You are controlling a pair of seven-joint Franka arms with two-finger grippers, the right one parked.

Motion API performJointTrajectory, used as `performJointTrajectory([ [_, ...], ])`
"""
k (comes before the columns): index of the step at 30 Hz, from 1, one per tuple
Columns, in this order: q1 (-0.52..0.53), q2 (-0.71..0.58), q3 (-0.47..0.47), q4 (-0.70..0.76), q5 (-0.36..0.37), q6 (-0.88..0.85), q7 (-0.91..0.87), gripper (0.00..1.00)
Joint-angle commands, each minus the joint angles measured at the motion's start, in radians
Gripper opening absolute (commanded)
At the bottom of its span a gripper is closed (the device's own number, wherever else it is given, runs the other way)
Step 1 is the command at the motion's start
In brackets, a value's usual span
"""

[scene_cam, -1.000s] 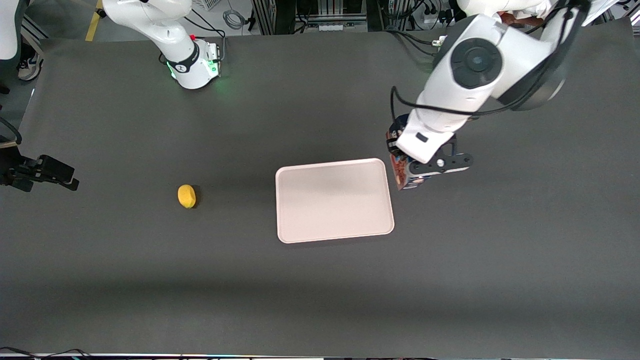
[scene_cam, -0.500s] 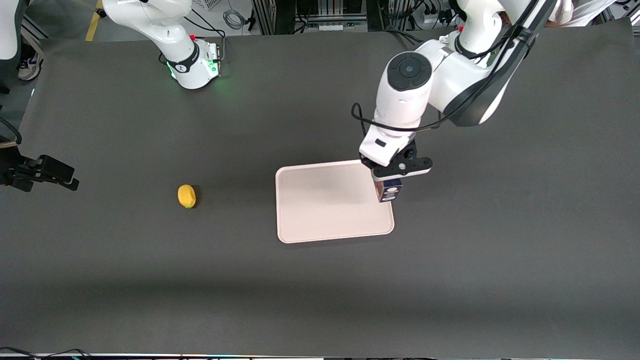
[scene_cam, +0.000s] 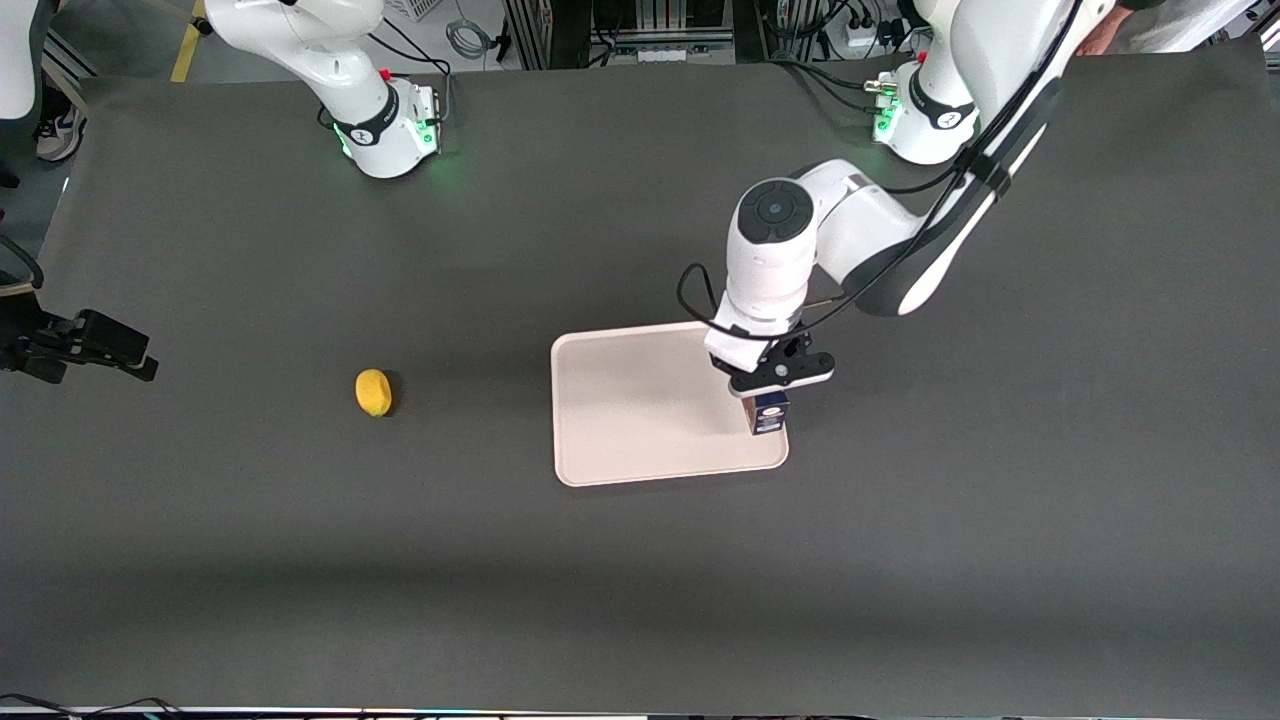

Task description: Place cookie box on tray

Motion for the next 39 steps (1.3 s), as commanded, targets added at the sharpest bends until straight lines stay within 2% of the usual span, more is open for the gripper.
performJointTrajectory([
  [1,-0.02,0.066,-0.006,0.005,0.112,0.021,-0.102,0.05],
  [17,-0.037,0.132,-0.008,0.005,0.131,0.05,-0.123,0.06],
  [26,-0.039,0.188,-0.008,0.007,0.25,0.065,-0.165,0.06],
  [33,-0.037,0.202,-0.006,0.007,0.258,0.084,-0.169,0.06],
  [36,-0.037,0.208,-0.006,0.007,0.26,0.084,-0.169,0.11],
  [39,-0.036,0.208,-0.005,0.008,0.26,0.084,-0.168,0.27],
])
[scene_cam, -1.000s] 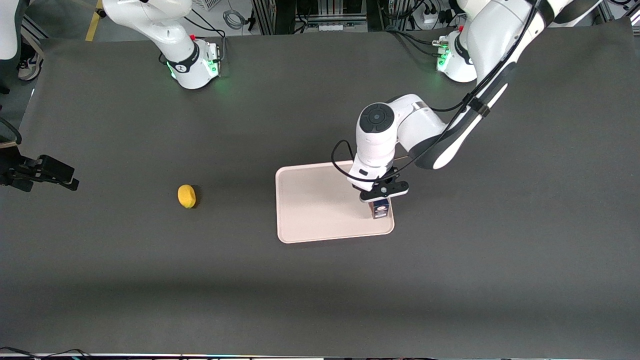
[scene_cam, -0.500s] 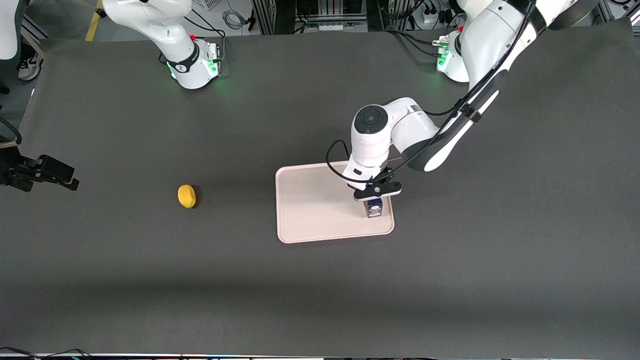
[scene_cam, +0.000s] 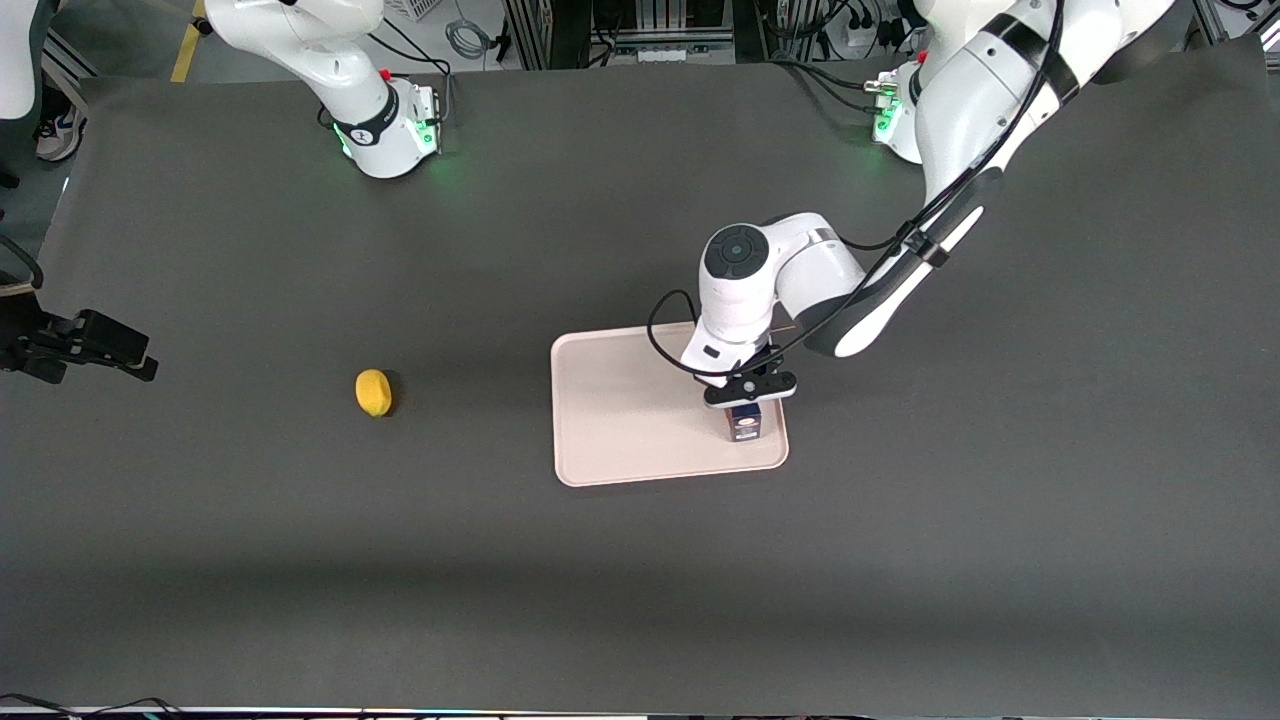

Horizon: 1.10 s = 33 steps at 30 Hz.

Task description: Place cookie box on tray

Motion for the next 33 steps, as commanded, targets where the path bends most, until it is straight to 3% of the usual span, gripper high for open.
performJointTrajectory([
  [1,-0.003,0.009,-0.001,0.011,0.03,0.008,-0.029,0.33],
  [2,-0.003,0.009,-0.001,0.012,0.03,0.008,-0.028,0.47],
  [4,-0.001,0.009,-0.001,0.012,0.03,0.008,-0.028,0.91],
  [5,0.0,0.011,0.001,0.012,0.03,0.008,-0.025,0.98],
  [23,0.003,0.009,0.005,0.018,0.03,-0.003,-0.017,1.0],
  [33,0.015,-0.066,-0.014,0.023,0.009,-0.06,0.051,1.0],
])
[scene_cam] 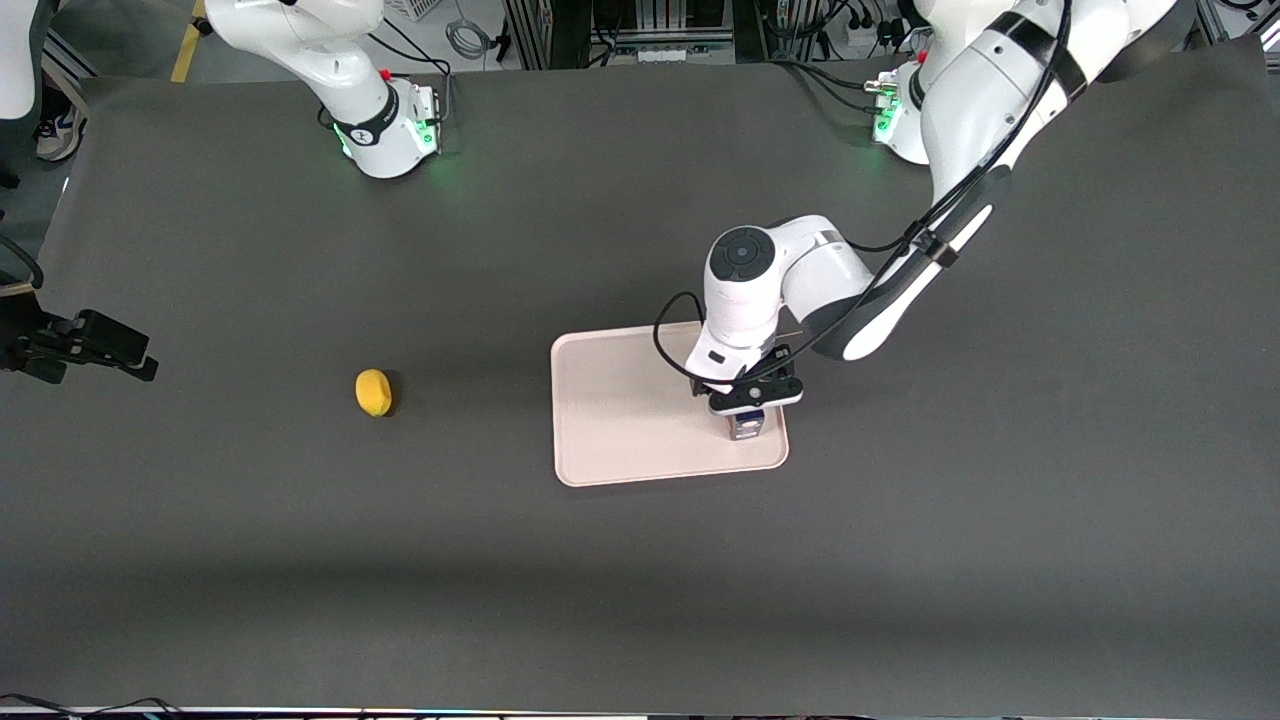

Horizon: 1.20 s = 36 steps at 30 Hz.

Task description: Place cookie box on tray

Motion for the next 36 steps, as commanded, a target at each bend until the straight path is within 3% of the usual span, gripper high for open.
performJointTrajectory([
  [1,0.013,-0.066,-0.03,0.003,-0.018,-0.069,0.051,1.0],
  [7,0.028,-0.16,-0.064,0.015,-0.138,-0.134,0.166,1.0],
  [13,0.045,-0.321,-0.036,0.06,-0.383,-0.217,0.418,1.0],
  [23,0.047,-0.52,0.223,0.165,-0.619,-0.425,0.909,1.0],
  [31,0.05,-0.578,0.407,0.215,-0.652,-0.556,1.173,1.0],
  [36,0.056,-0.631,0.529,0.206,-0.741,-0.59,1.288,1.0],
])
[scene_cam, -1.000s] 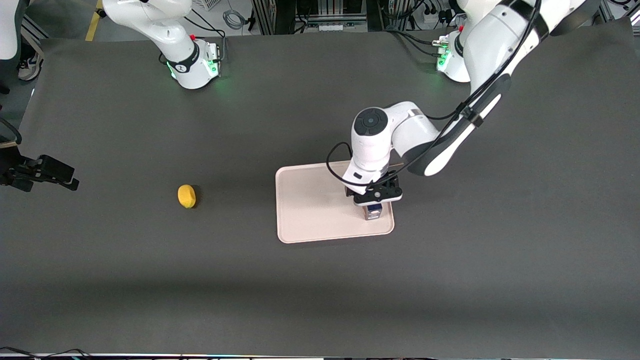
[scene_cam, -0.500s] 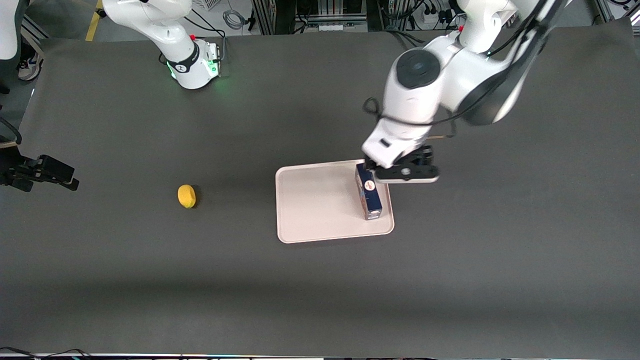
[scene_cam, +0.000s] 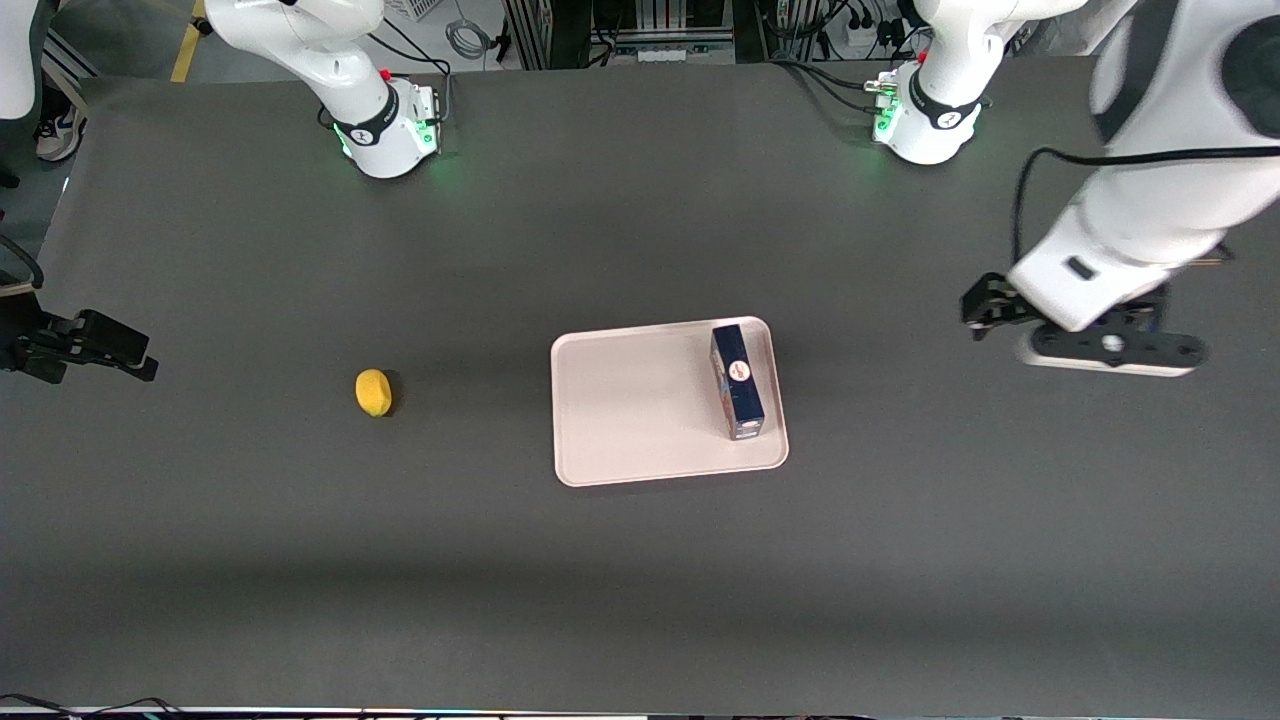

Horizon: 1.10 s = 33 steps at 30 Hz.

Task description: Place cookie box on tray

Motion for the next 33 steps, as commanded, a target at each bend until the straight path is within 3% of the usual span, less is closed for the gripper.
performJointTrajectory([
  [1,-0.008,-0.069,0.122,-0.011,-0.09,-0.043,0.117,1.0],
  [14,-0.01,-0.158,0.217,-0.097,-0.089,-0.062,0.192,1.0],
  [20,-0.011,-0.242,0.231,-0.243,-0.09,0.044,0.146,1.0],
  [33,-0.019,-0.232,0.228,-0.235,-0.096,0.026,0.098,1.0],
])
